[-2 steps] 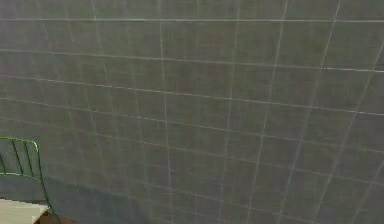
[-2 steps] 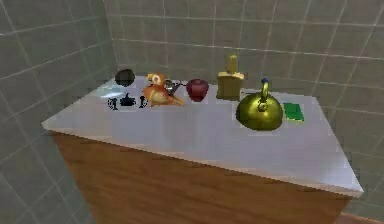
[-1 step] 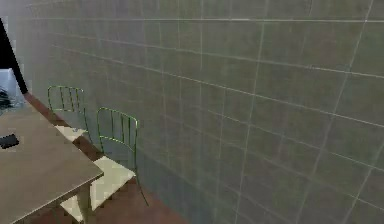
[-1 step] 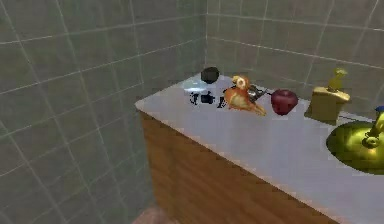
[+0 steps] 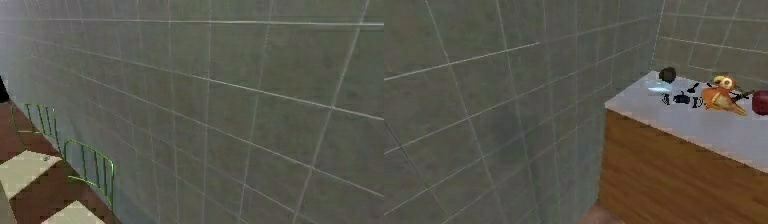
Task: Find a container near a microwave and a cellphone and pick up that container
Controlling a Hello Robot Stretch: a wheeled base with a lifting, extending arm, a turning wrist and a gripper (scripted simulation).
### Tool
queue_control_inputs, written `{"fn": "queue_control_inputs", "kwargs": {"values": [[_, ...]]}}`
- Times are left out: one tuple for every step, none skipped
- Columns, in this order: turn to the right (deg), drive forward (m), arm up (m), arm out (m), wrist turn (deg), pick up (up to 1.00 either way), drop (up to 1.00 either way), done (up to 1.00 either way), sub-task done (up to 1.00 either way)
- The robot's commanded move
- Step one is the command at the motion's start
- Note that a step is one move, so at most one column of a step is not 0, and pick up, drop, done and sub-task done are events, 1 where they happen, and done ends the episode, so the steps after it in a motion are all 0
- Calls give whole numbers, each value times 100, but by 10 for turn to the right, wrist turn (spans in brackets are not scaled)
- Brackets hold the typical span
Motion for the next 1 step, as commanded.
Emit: {"fn": "queue_control_inputs", "kwargs": {"values": [[-450,0,0,0,0,0,0,0,0]]}}
